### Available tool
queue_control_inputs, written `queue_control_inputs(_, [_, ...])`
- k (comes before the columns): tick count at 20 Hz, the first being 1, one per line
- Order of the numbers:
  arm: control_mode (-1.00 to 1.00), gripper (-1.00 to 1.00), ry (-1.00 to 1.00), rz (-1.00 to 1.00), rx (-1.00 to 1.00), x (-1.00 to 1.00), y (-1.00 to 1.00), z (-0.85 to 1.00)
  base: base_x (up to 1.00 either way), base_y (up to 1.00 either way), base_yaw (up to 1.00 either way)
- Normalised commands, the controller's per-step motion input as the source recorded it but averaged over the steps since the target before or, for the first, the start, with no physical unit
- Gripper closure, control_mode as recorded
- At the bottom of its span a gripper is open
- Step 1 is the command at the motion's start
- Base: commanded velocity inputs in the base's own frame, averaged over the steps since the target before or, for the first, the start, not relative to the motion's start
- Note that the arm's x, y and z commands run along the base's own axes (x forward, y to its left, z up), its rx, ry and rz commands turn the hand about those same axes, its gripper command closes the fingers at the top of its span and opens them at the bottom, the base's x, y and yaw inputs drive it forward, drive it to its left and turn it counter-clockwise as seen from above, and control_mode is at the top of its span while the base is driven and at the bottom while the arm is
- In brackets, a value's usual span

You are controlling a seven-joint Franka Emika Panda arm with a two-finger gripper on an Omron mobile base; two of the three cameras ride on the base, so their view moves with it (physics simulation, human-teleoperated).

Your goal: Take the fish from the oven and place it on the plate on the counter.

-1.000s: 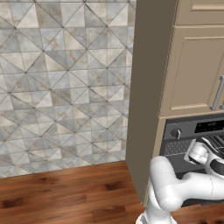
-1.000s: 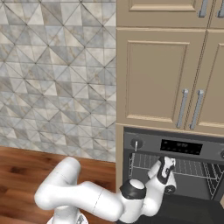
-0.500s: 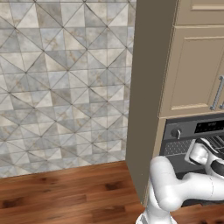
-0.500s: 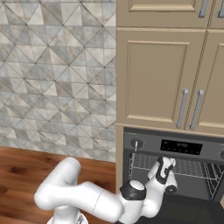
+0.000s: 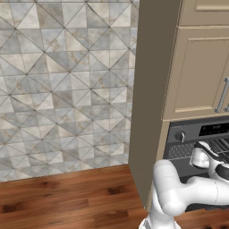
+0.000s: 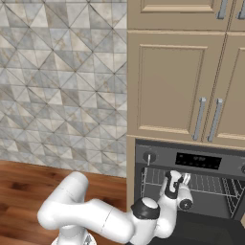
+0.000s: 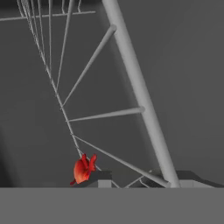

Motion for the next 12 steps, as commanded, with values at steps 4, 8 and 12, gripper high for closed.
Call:
queue_control_inputs(4, [-1.0, 1.0, 0.0, 0.0, 0.0, 0.0, 0.0, 0.0, 0.0, 0.0, 0.0])
queue_control_inputs(8, [-1.0, 1.0, 0.0, 0.0, 0.0, -0.16, 0.0, -0.12, 0.0, 0.0, 0.0])
queue_control_inputs(12, [-1.0, 1.0, 0.0, 0.0, 0.03, -0.54, -0.03, -0.41, 0.0, 0.0, 0.0])
